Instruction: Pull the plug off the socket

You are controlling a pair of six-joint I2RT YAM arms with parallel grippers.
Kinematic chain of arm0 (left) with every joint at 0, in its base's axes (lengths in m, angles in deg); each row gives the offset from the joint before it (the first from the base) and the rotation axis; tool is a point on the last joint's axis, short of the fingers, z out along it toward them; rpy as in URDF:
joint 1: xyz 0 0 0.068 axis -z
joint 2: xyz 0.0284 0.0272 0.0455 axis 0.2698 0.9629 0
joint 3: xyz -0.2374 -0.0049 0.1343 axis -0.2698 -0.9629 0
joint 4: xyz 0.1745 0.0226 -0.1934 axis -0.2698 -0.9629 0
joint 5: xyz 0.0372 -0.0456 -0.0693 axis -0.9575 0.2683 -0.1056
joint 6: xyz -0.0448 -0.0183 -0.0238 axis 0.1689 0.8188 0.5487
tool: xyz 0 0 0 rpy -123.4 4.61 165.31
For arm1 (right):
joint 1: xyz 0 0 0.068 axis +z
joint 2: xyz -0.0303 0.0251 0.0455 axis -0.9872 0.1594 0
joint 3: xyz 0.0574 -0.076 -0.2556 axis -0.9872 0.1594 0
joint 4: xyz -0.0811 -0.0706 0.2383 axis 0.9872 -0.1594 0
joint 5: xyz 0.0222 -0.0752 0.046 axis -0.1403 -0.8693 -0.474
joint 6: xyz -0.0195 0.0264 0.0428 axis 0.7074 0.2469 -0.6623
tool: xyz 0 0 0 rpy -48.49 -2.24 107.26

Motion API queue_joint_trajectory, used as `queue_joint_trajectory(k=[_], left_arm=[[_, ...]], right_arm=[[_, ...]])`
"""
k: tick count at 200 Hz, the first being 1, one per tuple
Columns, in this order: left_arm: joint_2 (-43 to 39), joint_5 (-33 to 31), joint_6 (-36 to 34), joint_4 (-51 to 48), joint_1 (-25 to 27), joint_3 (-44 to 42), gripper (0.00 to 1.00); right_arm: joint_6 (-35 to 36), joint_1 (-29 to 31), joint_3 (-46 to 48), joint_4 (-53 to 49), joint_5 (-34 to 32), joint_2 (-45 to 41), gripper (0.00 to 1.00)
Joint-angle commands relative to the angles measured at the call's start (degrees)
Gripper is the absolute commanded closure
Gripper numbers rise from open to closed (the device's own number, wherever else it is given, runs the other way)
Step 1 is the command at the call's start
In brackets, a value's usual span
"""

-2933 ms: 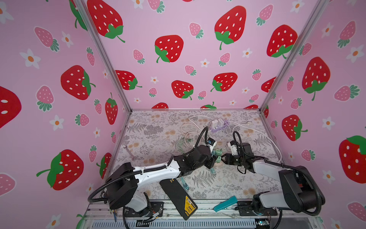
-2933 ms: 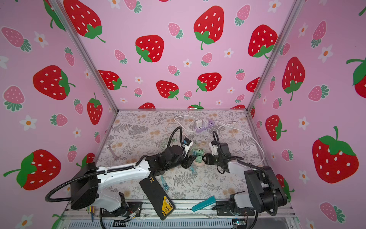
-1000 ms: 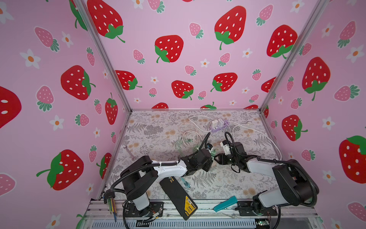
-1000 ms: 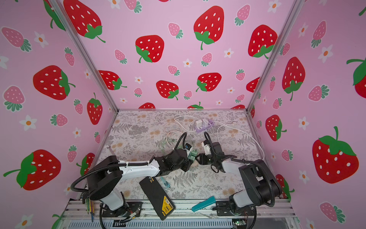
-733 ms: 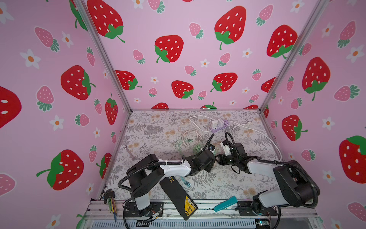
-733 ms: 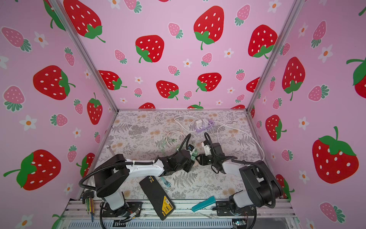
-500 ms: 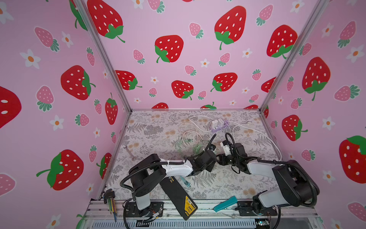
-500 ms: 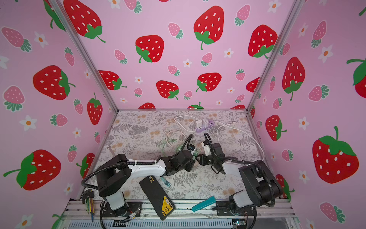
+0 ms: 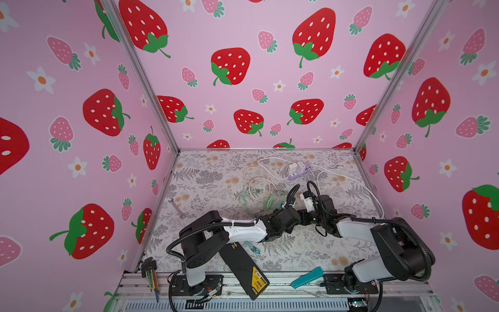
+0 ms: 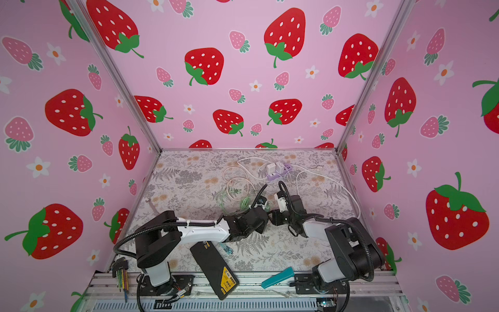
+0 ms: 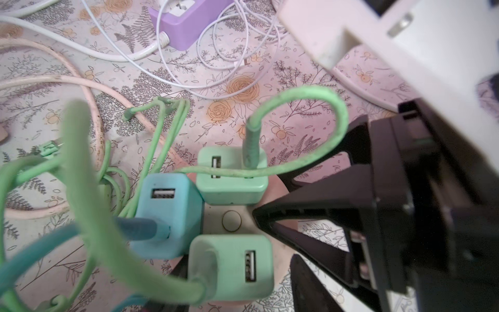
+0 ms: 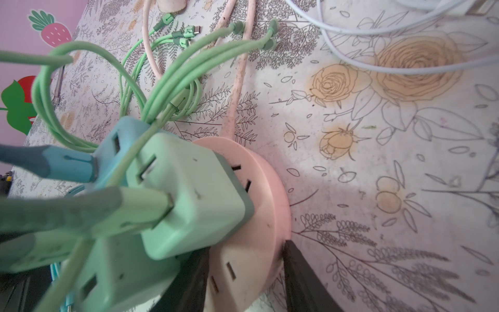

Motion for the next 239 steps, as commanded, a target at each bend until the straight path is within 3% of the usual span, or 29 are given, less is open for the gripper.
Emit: queue_joint_trajectory(k=[1, 119, 239], left_arm=[[0.9, -4.0, 1.4, -0.5, 0.0, 3.2, 0.48], [-0.5, 1.3, -3.9, 2.2, -1.2, 1.6, 0.64], [-4.1, 7.2, 1.6, 4.0, -5.8, -2.8, 0.70]], right_arm=[[0.7, 0.2, 1.1, -0.4, 0.0, -0.2, 0.54], [0.3, 0.3, 0.9, -1.1, -2.3, -0.2, 0.54], [-0.4, 0.3, 0.1, -1.8, -4.5, 1.8, 0.58]])
